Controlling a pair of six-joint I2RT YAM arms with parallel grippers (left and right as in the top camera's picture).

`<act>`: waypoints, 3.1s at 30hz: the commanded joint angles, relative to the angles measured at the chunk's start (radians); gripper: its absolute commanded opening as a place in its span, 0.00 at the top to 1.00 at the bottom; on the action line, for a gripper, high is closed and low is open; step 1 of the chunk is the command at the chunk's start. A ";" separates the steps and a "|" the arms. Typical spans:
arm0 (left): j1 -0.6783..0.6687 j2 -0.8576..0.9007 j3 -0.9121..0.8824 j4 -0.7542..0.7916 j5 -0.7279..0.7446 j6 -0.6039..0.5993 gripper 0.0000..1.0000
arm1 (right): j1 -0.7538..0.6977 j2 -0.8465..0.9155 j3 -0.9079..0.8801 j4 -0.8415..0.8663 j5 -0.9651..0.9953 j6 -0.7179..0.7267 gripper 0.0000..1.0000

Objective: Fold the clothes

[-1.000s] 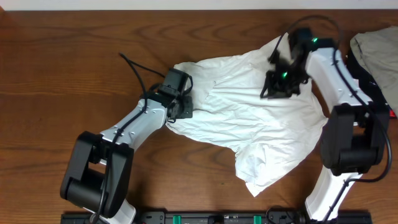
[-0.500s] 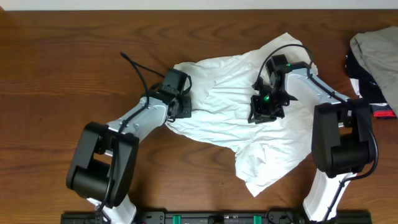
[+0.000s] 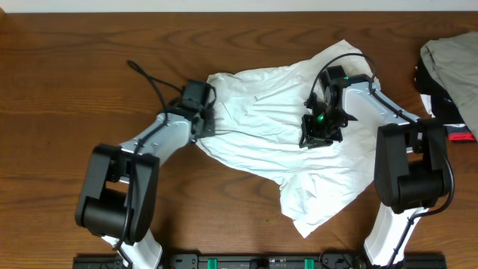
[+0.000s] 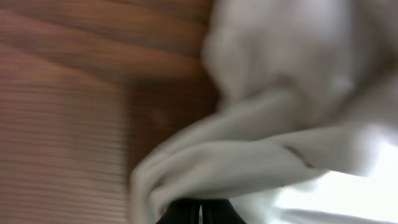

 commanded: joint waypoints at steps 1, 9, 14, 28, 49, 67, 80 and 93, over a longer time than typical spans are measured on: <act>0.061 0.015 -0.005 -0.011 -0.063 0.012 0.94 | 0.013 -0.013 -0.026 0.013 0.037 0.026 0.79; 0.186 0.010 -0.005 -0.046 -0.085 0.011 0.94 | 0.012 -0.013 -0.138 0.116 0.055 0.061 0.81; 0.262 -0.023 -0.005 -0.092 -0.096 -0.047 0.94 | 0.011 -0.013 -0.173 0.139 0.059 0.068 0.81; 0.453 -0.352 -0.005 -0.228 -0.128 -0.228 0.94 | 0.010 -0.013 -0.174 0.143 0.059 0.067 0.82; 0.070 -0.137 -0.005 -0.022 0.299 -0.088 0.94 | 0.010 -0.013 -0.174 0.159 0.058 0.067 0.81; 0.084 0.028 -0.005 0.130 -0.002 -0.087 0.94 | 0.011 -0.013 -0.175 0.151 0.058 0.066 0.83; 0.217 0.125 -0.005 0.164 -0.031 -0.087 0.94 | 0.010 -0.013 -0.175 0.141 0.058 0.063 0.84; 0.351 0.136 -0.002 0.174 -0.382 -0.088 0.94 | 0.010 -0.013 -0.175 0.131 0.068 0.063 0.85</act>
